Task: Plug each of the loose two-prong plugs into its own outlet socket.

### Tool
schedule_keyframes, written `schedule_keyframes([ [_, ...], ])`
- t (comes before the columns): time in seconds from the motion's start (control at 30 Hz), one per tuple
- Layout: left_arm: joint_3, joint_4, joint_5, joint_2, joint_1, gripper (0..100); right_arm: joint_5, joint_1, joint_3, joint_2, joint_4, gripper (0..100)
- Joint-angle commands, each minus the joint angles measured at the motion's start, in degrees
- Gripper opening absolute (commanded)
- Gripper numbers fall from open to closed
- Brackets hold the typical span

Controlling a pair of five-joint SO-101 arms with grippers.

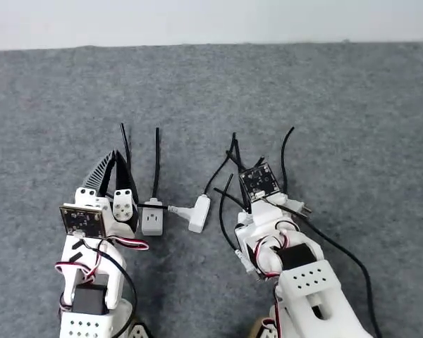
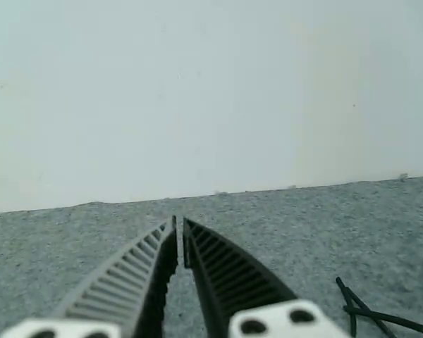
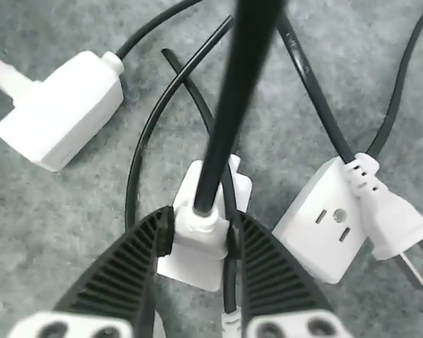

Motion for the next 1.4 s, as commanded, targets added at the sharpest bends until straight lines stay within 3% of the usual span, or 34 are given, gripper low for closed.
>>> schedule_keyframes([
  [0.0, -0.6, -1.7, 0.4, 0.3, 0.3, 1, 3.3, 1.0, 1.4, 1.3, 2.1, 0.8],
  [0.4, -0.6, -1.7, 0.4, 0.3, 0.3, 1, 12.2, 7.0, 1.4, 1.3, 9.5, 0.8],
  [0.77, -0.6, -1.6, 0.4, 0.4, 0.3, 1, 12.0, 1.7, 2.4, 1.3, 7.5, 0.8],
  [1.37, -0.6, 1.2, 0.2, 0.4, 2.9, 1, 12.2, 1.5, 2.6, 1.3, 11.5, 0.8],
])
